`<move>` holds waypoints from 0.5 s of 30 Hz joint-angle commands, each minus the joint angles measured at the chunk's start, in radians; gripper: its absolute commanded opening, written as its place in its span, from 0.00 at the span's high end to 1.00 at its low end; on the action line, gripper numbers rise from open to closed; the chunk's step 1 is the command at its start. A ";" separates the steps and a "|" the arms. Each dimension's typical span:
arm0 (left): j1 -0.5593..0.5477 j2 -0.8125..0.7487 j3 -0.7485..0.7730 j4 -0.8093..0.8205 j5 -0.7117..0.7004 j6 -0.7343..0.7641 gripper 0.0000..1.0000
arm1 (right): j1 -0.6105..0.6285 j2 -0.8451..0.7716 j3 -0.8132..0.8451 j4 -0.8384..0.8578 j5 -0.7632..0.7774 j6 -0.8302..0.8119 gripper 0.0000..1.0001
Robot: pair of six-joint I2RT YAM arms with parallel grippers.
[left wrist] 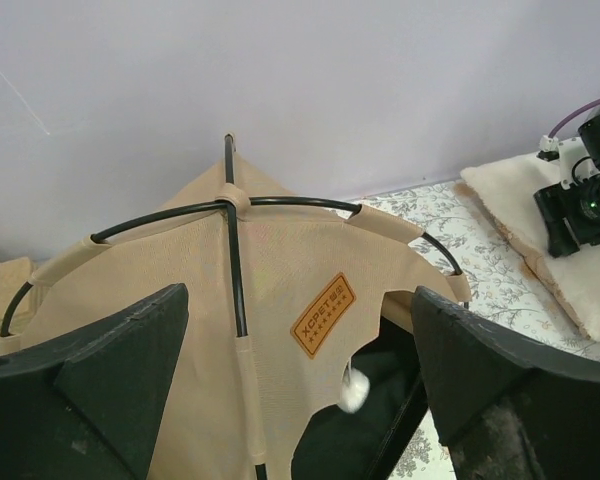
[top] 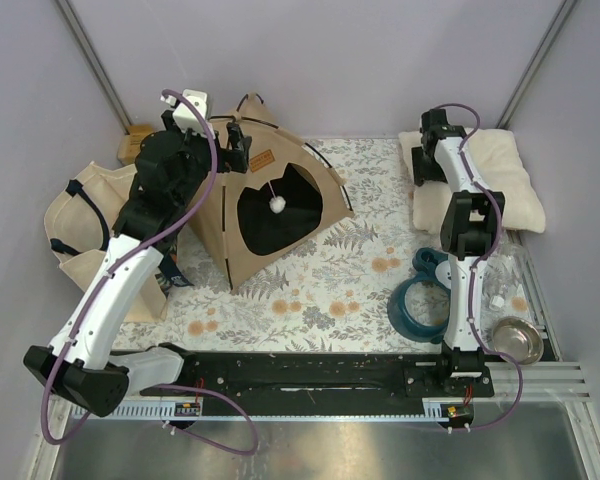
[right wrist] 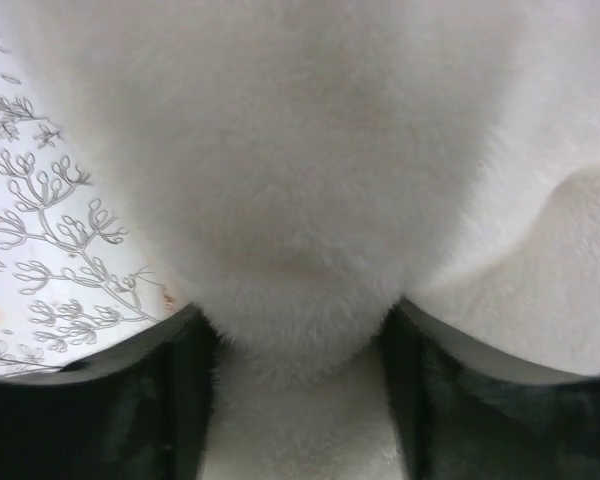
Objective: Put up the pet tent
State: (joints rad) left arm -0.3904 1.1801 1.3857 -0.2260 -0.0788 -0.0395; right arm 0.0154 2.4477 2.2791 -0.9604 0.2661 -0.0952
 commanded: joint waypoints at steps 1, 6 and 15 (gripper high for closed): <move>0.018 0.019 0.055 0.025 0.043 -0.026 0.04 | -0.008 0.013 0.069 -0.090 0.007 0.008 0.60; 0.027 0.016 0.050 0.020 0.047 -0.033 0.04 | -0.009 -0.102 0.007 0.044 0.004 0.017 1.00; 0.028 -0.033 -0.023 -0.003 0.024 -0.053 0.04 | 0.001 -0.527 -0.234 0.301 -0.197 -0.006 1.00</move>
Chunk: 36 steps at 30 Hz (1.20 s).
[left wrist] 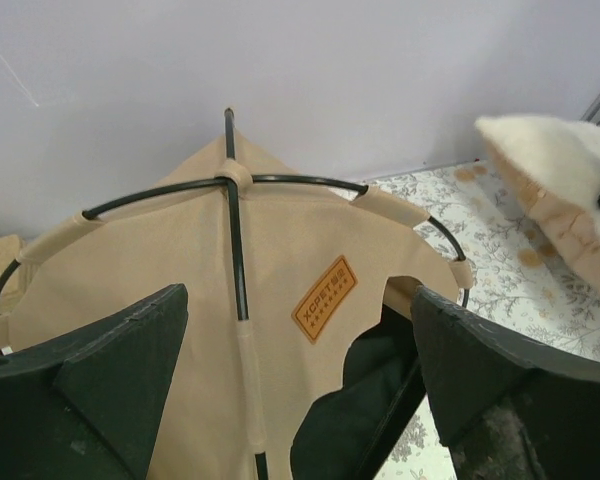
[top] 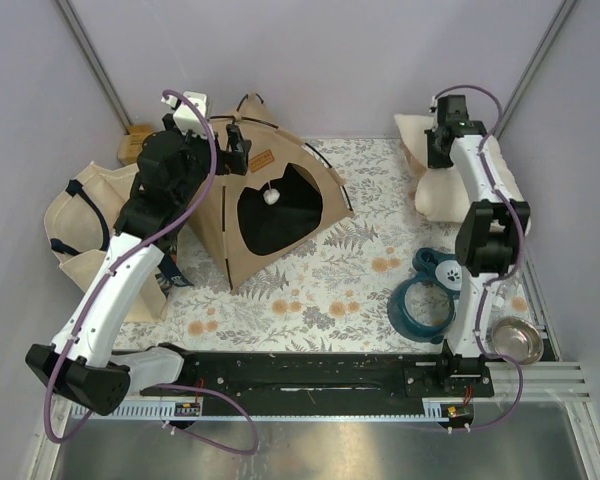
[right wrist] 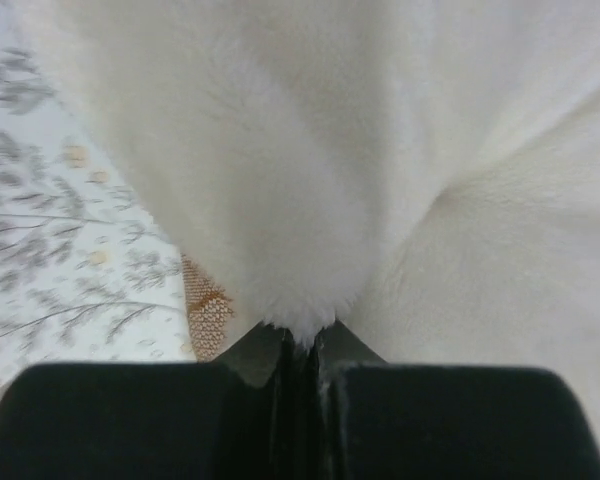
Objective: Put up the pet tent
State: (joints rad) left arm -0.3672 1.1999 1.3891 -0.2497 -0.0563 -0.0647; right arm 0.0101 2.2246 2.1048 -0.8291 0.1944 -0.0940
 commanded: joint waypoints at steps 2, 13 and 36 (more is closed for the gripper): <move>0.007 -0.065 -0.047 0.018 -0.008 -0.043 0.04 | 0.020 -0.431 -0.118 0.206 -0.160 0.011 1.00; 0.005 -0.112 -0.122 -0.026 -0.132 -0.032 0.04 | 0.074 -0.976 -0.455 0.332 -0.596 0.252 1.00; 0.014 -0.074 -0.205 -0.026 -0.143 -0.130 0.34 | 0.304 -1.103 -0.876 1.016 -1.319 0.748 1.00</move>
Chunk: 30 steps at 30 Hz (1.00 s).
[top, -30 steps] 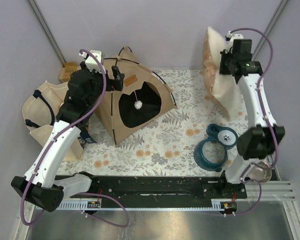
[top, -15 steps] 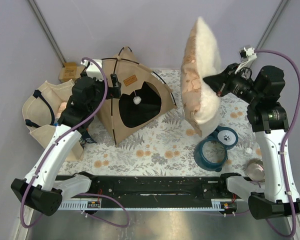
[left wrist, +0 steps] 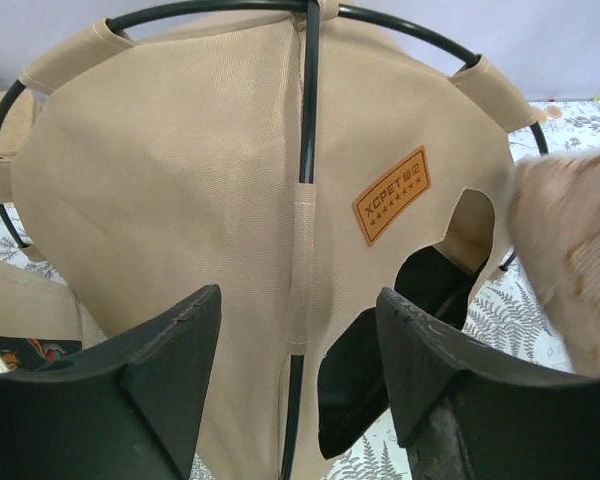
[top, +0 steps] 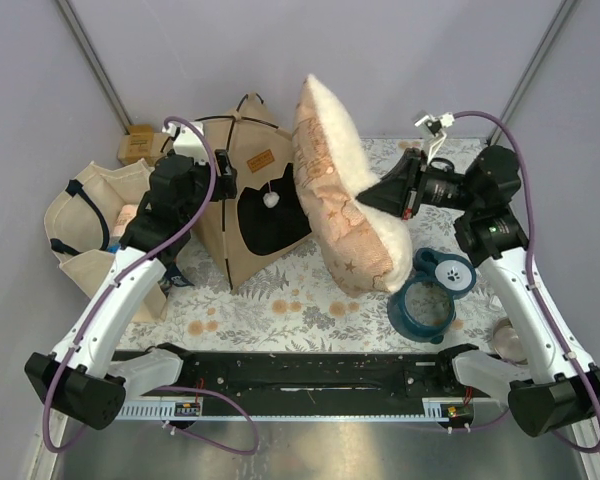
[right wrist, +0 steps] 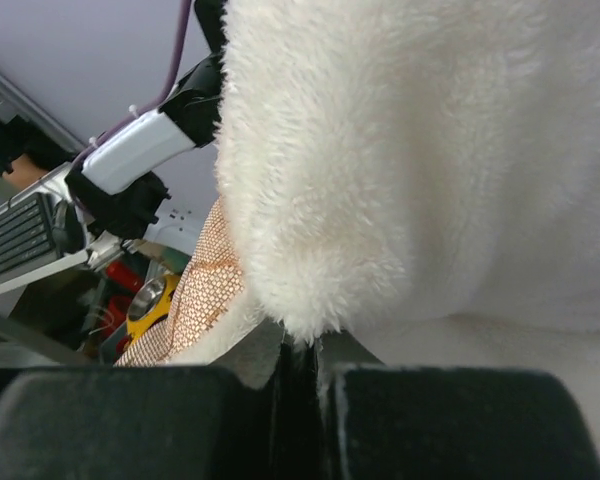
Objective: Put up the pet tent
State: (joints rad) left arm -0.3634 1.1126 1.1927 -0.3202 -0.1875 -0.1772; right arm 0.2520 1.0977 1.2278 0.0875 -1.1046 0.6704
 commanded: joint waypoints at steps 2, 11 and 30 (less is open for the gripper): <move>0.014 0.027 -0.007 0.041 -0.004 -0.024 0.35 | 0.084 0.054 0.007 0.072 -0.023 -0.044 1.00; 0.030 0.066 0.001 0.040 0.006 -0.022 0.49 | 0.127 0.151 0.006 -0.275 0.107 -0.362 1.00; 0.052 0.092 0.015 0.035 0.071 -0.011 0.81 | 0.371 0.551 0.092 -0.375 0.558 -0.488 1.00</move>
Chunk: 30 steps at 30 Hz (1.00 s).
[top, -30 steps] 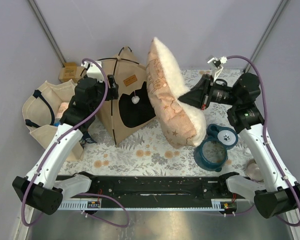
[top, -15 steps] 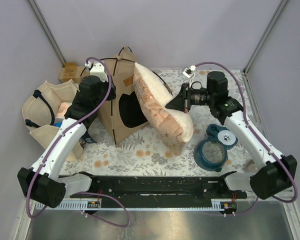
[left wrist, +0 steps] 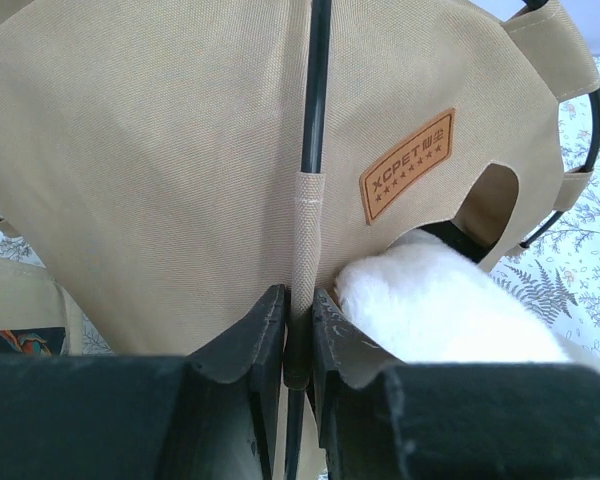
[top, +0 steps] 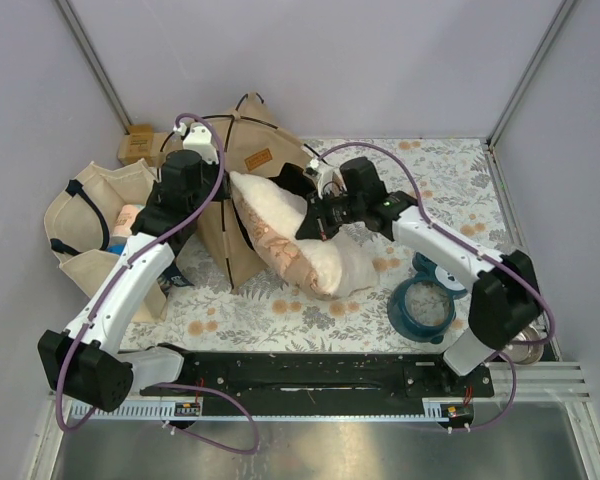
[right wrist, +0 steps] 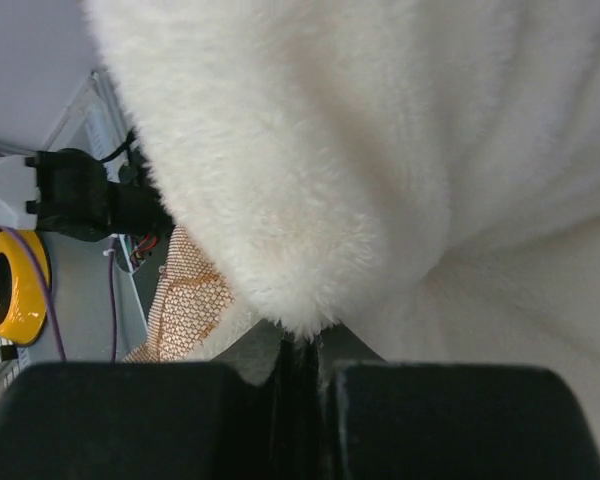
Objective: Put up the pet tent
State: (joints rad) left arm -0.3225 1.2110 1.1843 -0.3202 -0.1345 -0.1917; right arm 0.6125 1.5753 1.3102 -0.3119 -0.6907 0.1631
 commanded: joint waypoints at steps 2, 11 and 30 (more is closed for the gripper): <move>0.013 -0.007 0.021 0.033 0.024 0.003 0.81 | 0.019 0.097 0.001 0.040 0.199 0.061 1.00; 0.014 -0.002 0.021 0.035 0.055 0.001 0.80 | 0.078 0.273 0.099 -0.004 0.479 0.297 1.00; 0.013 0.002 -0.006 0.032 0.078 -0.002 0.77 | 0.101 0.322 0.194 0.163 0.665 0.653 1.00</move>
State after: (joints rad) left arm -0.3149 1.2129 1.1843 -0.3206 -0.0738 -0.1921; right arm 0.7128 1.8824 1.4292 -0.2794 -0.1501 0.7353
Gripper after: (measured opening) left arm 0.228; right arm 0.036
